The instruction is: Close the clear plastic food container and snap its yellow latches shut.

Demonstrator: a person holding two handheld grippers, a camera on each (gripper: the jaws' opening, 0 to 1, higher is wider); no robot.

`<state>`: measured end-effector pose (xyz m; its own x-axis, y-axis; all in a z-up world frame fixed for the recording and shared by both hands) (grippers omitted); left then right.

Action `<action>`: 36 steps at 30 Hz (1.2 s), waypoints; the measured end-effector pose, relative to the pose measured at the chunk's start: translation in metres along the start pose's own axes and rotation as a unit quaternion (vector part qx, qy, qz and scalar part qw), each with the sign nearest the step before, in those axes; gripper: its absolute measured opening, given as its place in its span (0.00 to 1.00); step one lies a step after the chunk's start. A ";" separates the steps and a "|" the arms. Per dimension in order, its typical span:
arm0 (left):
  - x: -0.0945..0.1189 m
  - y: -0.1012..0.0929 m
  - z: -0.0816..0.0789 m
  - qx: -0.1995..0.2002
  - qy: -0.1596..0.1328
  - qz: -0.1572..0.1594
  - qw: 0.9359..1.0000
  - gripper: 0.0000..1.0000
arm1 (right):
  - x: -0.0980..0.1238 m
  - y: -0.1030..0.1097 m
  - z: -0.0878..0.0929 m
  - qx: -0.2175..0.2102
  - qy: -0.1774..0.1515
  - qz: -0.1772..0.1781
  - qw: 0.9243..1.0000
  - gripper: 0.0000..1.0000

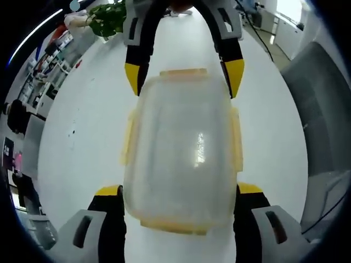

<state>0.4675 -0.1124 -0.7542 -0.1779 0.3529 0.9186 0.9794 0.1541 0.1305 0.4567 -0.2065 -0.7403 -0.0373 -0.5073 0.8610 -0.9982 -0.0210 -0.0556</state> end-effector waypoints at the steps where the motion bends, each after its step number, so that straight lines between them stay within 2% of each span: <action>1: 0.000 0.001 0.000 0.000 0.000 0.000 1.000 0.80 | 0.000 -0.001 0.000 0.000 0.001 0.000 1.000 0.72; 20: -0.008 0.030 -0.004 -0.006 -0.011 -0.009 1.000 0.80 | -0.001 -0.029 0.002 -0.006 0.006 0.003 1.000 0.72; 36: -0.008 0.036 -0.002 -0.003 -0.012 -0.013 1.000 0.80 | -0.003 -0.036 0.000 -0.001 0.012 -0.001 1.000 0.72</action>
<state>0.5049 -0.1120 -0.7563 -0.2056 0.3702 0.9059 0.9749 0.1583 0.1565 0.4930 -0.2049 -0.7408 -0.0364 -0.4871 0.8726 -0.9984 -0.0198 -0.0527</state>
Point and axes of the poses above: the point that each gripper's makers call its tool centre point, and the gripper's own axes: x roughly backward along the fingers, y roughly to its left, z roughly out of its underside, the point moved 1 cm from there along x, roughly backward along the fingers, and after that the axes turned 6 degrees about x, right-handed, at the moved point
